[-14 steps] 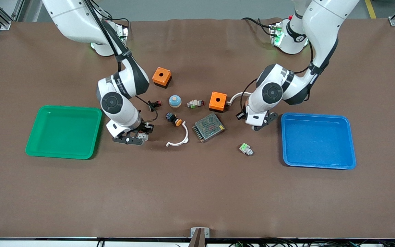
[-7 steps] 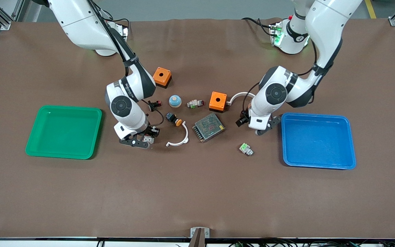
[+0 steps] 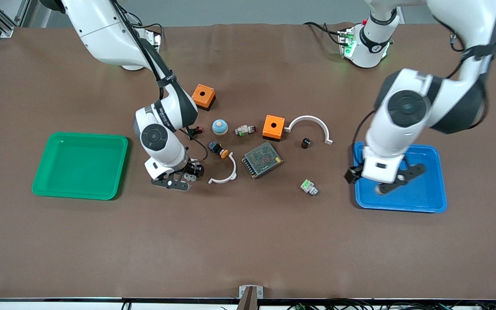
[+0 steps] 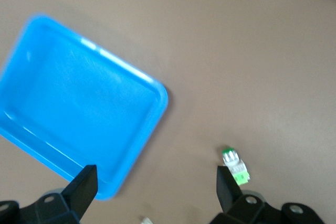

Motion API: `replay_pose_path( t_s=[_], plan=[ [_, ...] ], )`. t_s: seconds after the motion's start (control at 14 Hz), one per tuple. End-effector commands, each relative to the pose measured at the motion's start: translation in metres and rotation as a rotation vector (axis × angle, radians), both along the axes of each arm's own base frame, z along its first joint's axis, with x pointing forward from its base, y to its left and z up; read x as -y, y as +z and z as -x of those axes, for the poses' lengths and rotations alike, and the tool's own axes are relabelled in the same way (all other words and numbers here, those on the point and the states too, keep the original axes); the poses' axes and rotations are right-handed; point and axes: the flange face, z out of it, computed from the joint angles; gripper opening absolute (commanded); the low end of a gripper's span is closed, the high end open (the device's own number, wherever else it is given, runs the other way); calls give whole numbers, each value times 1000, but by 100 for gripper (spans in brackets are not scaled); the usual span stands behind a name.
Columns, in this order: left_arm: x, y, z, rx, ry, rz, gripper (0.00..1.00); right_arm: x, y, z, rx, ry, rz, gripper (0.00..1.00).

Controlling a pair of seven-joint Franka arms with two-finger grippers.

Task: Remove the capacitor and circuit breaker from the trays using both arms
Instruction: 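Release the breaker beside the white cable while the left gripper withdraws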

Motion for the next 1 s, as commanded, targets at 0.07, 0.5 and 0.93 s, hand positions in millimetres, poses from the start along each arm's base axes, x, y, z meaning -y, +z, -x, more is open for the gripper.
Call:
replay_pose_path(
  t_s=[0.07,0.5,0.93],
  plan=[
    [-49,73,-5,-1,-115,-47,100,49,82,-52,-66,37,0,100],
    [-88,149,30,-21,-264,-15,100,222,180,-65,-107,190,-23,100],
    [-104,191,58,-15,-393,-6,100,299,231,-53,-100,128,-34,100]
  ],
)
